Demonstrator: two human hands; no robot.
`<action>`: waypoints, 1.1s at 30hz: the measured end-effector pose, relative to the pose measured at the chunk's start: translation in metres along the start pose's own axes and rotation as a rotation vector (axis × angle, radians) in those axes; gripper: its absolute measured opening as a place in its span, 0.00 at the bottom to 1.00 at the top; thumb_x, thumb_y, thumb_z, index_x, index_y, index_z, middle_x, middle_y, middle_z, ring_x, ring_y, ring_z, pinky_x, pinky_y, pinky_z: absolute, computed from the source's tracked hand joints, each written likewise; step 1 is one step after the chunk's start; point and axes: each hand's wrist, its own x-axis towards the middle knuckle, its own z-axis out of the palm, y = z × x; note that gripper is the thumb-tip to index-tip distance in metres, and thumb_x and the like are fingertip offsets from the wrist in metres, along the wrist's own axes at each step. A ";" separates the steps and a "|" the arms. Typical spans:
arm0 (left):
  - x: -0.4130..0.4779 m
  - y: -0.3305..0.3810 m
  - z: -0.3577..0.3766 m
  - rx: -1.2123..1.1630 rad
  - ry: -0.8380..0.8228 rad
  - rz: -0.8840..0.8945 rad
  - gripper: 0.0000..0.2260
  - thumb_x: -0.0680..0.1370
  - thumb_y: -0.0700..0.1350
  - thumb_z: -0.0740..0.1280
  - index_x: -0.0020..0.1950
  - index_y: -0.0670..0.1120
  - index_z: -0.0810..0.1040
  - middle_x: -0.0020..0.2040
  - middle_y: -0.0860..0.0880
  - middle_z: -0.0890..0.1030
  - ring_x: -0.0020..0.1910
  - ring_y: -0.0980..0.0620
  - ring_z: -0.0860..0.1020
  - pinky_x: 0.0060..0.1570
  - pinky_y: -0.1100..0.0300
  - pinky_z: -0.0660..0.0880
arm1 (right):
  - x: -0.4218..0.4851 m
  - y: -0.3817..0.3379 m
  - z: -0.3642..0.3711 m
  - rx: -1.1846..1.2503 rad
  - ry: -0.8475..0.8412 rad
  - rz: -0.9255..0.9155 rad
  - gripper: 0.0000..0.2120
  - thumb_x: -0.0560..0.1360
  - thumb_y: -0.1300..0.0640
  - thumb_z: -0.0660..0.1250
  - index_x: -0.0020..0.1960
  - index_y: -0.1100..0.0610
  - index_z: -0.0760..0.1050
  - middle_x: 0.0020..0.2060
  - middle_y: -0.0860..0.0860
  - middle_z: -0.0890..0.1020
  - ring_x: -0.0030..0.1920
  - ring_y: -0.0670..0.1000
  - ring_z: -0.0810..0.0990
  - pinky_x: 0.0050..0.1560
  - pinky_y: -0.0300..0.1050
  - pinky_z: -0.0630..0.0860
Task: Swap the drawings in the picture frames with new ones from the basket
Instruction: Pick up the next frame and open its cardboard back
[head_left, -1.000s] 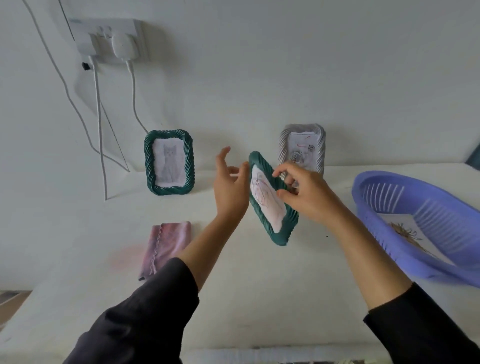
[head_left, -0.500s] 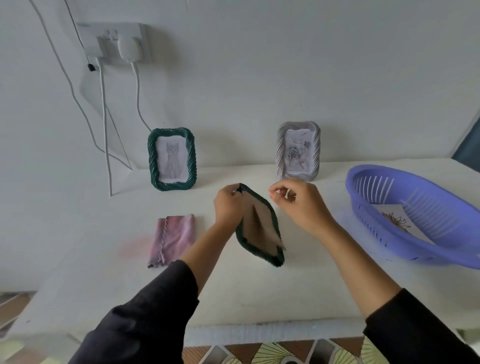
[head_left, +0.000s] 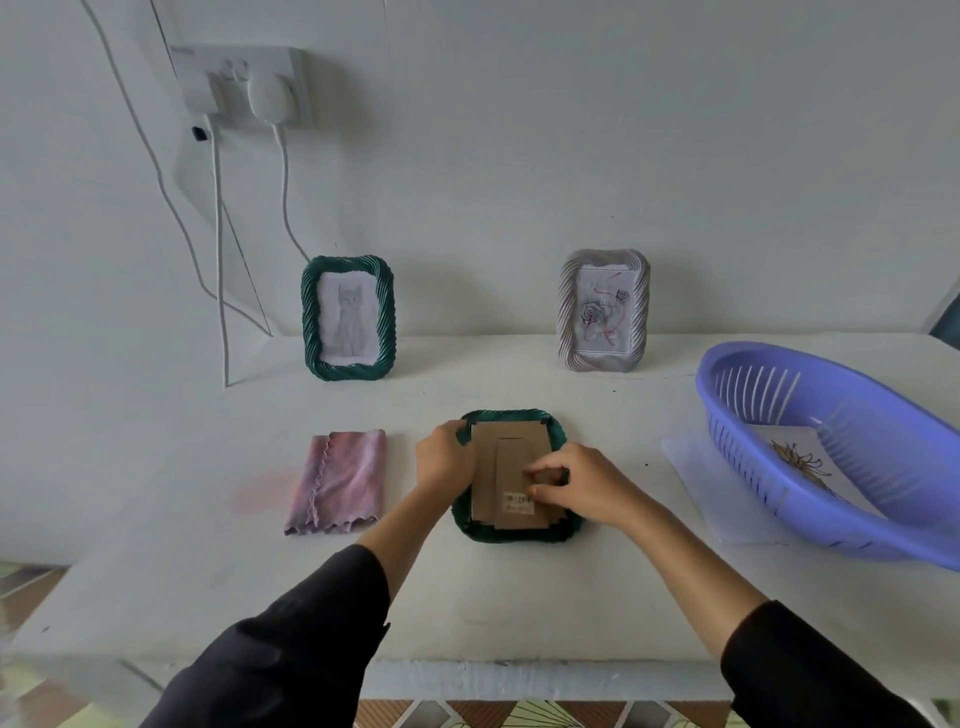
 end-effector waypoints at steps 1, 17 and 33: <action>0.003 0.000 -0.001 0.035 -0.011 0.019 0.17 0.78 0.40 0.59 0.66 0.45 0.74 0.61 0.43 0.79 0.58 0.44 0.77 0.54 0.57 0.73 | 0.002 0.002 -0.002 0.018 -0.009 -0.006 0.17 0.72 0.51 0.69 0.60 0.51 0.77 0.42 0.45 0.72 0.48 0.46 0.72 0.49 0.39 0.68; 0.050 0.000 -0.006 0.097 -0.082 0.110 0.11 0.78 0.40 0.63 0.58 0.42 0.80 0.57 0.45 0.81 0.56 0.48 0.77 0.51 0.63 0.70 | 0.071 0.027 -0.015 -0.116 0.234 0.048 0.10 0.76 0.56 0.61 0.53 0.53 0.80 0.52 0.51 0.78 0.51 0.52 0.78 0.43 0.41 0.69; 0.064 0.005 0.002 0.216 -0.041 0.178 0.05 0.73 0.45 0.69 0.45 0.45 0.82 0.39 0.48 0.80 0.39 0.51 0.77 0.38 0.60 0.74 | 0.098 0.033 -0.023 -0.075 0.168 0.042 0.03 0.70 0.62 0.65 0.37 0.57 0.75 0.32 0.49 0.75 0.39 0.52 0.75 0.39 0.41 0.68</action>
